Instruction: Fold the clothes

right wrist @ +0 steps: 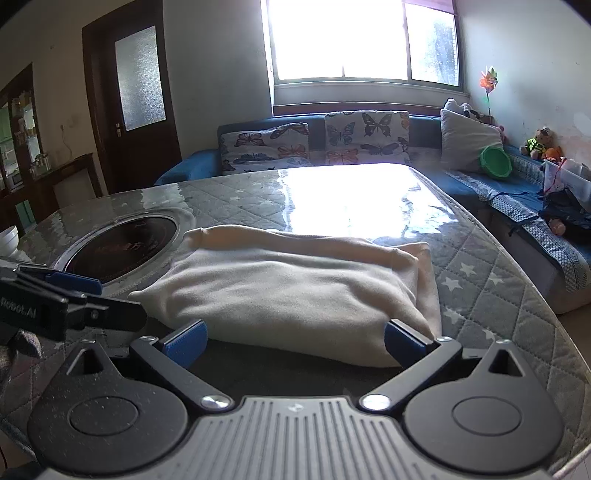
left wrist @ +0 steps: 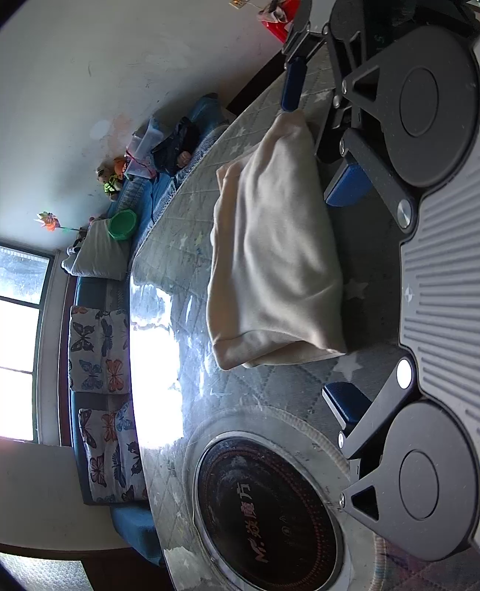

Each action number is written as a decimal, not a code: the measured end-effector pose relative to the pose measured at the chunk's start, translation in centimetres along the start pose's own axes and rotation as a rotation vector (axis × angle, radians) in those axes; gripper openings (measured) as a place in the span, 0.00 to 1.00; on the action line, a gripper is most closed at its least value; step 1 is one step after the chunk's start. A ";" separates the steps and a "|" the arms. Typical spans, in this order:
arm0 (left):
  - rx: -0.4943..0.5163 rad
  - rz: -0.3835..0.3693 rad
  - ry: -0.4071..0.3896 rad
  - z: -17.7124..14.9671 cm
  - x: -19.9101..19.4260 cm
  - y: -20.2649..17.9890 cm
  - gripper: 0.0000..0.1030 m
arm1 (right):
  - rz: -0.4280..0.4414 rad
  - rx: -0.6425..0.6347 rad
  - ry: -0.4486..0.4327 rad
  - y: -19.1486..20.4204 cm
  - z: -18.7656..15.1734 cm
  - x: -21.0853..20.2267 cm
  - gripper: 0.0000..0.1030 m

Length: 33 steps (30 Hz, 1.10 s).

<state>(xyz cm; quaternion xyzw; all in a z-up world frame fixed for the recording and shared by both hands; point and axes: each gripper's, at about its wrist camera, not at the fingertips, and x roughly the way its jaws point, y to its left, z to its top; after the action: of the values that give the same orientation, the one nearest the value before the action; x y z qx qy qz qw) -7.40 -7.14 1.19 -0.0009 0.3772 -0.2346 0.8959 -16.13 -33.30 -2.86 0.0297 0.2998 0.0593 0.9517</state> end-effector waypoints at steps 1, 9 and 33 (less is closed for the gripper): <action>0.002 -0.001 0.001 -0.2 -0.1 -0.1 1.00 | -0.001 0.002 0.001 0.0 -0.1 -0.1 1.00; 0.007 0.008 0.020 -1.4 -0.6 -0.5 1.00 | -0.012 0.018 0.000 0.2 -0.5 -0.7 1.00; 0.034 0.052 0.057 -3.4 -1.0 -1.5 1.00 | -0.014 0.034 0.006 1.0 -1.8 -1.3 1.00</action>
<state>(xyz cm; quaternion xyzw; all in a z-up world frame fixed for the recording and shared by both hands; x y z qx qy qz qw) -10.94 -7.48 -0.25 0.0308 0.3987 -0.2173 0.8905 -18.36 -32.43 -3.51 0.0438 0.3039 0.0476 0.9505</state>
